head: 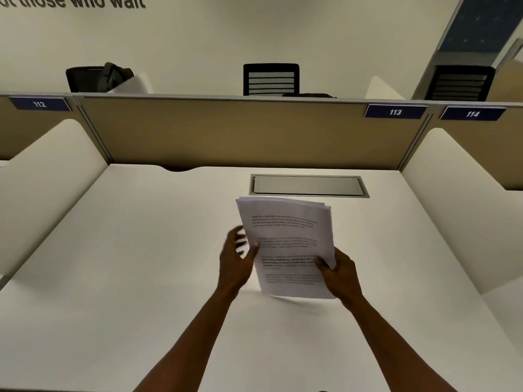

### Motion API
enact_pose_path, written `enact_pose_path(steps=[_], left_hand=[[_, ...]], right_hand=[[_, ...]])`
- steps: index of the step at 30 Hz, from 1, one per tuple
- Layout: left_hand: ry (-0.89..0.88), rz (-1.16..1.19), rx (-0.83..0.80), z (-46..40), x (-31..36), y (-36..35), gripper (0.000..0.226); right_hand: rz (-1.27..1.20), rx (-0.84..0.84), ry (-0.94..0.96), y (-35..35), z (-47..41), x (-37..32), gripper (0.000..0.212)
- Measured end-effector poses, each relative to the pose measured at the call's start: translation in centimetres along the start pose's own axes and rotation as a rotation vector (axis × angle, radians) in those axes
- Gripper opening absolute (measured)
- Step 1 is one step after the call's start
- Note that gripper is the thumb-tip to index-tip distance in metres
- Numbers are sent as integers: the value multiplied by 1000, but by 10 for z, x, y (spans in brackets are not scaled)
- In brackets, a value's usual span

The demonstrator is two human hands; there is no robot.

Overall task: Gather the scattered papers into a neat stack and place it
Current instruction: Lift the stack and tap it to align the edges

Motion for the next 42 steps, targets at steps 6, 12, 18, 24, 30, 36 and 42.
enact_pose_path(steps=[6,12,18,24,30,36,42], left_hand=[[-472,-409,14,-29,91,29,83],[-436,-420,-298,-48,113,23,41],[-336,-228,-243,-43,84,35,12],[-22,144,-190,-36,37,57,10],[88,233,-199,-26,14,46,10],[103,286,-222,-17,-9,47,13],[216,265,-175,-3,-44,37,23]], right_hand=[[317,-108,180,23,-22,-45,24],[524,-269,283,24,-34,-83,21],[540,-480,137,58,-43,-86,25],[-305,-494,-163,85,-29,-41,54],[-510,-328,-193,37,-12,-17,42],[-464,-188,-202,29,-4,6,39],[-412,-79,-311,10,12,40,28]])
Point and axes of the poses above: each hand's wrist, its own z-axis away from the middle knuckle, its own y-axis out of the back of the hand, x = y × z, the point moved 3 cm from there along -z, towards the middle knuckle, and after that the axes turned 3 degrees about -z, right-handed, at the moved point
